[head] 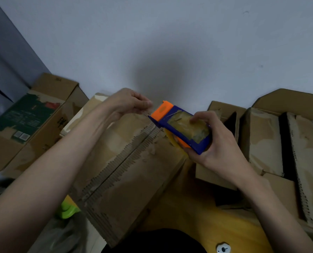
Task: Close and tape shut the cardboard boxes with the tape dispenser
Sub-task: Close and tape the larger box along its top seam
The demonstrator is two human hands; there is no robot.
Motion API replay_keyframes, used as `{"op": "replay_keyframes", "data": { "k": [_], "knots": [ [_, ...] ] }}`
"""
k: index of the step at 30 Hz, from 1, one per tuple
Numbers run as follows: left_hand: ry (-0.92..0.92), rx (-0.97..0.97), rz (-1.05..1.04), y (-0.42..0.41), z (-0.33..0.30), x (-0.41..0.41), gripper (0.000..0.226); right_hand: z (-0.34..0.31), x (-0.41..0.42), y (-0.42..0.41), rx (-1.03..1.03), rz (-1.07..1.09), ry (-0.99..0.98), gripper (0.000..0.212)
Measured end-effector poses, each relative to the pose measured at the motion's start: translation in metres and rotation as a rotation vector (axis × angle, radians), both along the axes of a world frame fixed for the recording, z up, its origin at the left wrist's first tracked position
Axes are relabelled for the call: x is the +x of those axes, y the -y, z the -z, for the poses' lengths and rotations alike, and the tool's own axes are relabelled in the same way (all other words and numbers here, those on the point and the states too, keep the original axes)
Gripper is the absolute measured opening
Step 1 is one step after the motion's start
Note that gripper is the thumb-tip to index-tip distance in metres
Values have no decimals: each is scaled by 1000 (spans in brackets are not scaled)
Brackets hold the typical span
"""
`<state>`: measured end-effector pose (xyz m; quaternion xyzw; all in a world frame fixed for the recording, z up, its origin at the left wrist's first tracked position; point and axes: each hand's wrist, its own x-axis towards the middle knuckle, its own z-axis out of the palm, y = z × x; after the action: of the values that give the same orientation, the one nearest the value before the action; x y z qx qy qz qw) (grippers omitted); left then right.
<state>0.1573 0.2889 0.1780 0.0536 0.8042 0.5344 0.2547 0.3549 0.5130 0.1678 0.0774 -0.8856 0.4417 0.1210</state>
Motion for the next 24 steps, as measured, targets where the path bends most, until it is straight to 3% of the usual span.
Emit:
{"op": "replay_keyframes", "data": {
  "k": [4, 15, 24],
  "knots": [
    [-39, 44, -145, 29, 5, -36, 6, -6, -8, -6, 35, 38, 6, 67],
    [-164, -91, -111, 31, 74, -78, 21, -4, -66, 14, 213, 100, 62, 59],
    [-201, -131, -112, 26, 92, -95, 28, 5, -88, 17, 280, 99, 126, 60]
  ]
}}
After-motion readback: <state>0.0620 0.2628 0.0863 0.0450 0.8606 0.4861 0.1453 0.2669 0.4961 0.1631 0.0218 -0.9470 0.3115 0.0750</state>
